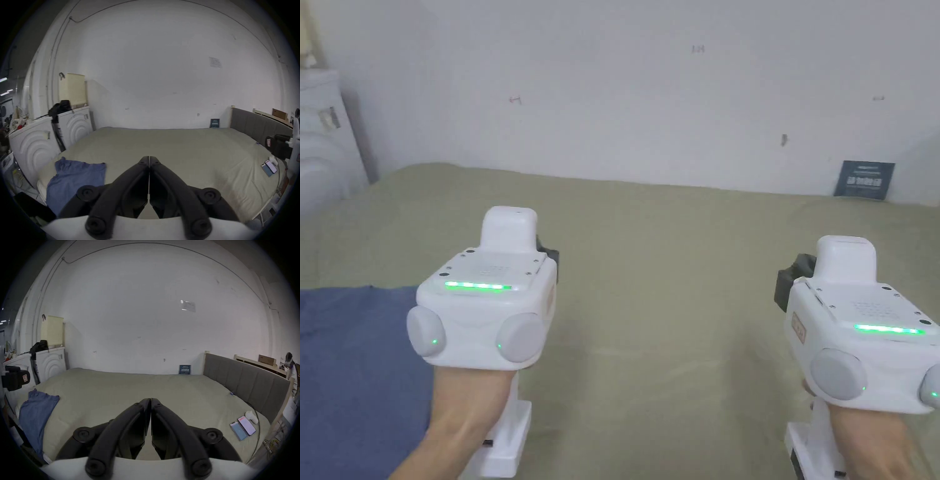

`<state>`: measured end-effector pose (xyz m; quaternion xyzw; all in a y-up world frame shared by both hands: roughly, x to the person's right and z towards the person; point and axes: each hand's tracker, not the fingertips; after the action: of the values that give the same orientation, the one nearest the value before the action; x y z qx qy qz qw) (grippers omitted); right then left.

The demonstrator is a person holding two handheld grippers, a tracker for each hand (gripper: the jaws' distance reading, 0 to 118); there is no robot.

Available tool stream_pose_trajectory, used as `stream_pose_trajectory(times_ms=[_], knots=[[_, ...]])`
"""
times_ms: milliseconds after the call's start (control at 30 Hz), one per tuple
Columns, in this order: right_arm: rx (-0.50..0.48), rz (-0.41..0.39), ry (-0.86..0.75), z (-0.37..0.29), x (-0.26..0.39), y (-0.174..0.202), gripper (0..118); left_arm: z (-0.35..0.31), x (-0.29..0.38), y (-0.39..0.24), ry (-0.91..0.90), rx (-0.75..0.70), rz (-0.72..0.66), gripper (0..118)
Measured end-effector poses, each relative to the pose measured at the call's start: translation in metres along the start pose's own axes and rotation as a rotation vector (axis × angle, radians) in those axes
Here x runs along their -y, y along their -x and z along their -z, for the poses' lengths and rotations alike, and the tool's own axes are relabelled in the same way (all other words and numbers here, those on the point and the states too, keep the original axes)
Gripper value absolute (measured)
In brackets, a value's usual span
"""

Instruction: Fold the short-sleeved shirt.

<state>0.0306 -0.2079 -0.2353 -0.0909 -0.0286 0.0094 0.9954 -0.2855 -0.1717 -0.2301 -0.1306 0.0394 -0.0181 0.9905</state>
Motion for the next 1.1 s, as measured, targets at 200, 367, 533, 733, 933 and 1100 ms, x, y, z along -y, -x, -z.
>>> stream_pose_trajectory(times_ms=[200,367,533,733,933,1100], knots=[[-0.284,0.013,-0.019,0.016,-0.014,0.099,7,-0.033,-0.005,0.104,-0.009,-0.254,-0.028,0],[-0.524,0.010,-0.021,0.014,-0.019,0.186,6,-0.083,0.001,0.179,0.003,-0.482,-0.044,0],[-0.668,-0.012,-0.017,0.001,-0.023,0.250,7,-0.119,0.015,0.224,0.037,-0.628,-0.061,1],[-0.726,-0.061,-0.006,-0.005,-0.018,0.280,7,-0.122,0.024,0.243,0.051,-0.660,-0.104,1],[-0.722,-0.079,0.035,0.003,-0.011,0.297,7,-0.088,0.028,0.264,0.095,-0.616,-0.153,1],[-0.697,-0.089,0.087,0.031,0.008,0.314,7,0.013,0.050,0.300,0.223,-0.514,-0.185,1]])
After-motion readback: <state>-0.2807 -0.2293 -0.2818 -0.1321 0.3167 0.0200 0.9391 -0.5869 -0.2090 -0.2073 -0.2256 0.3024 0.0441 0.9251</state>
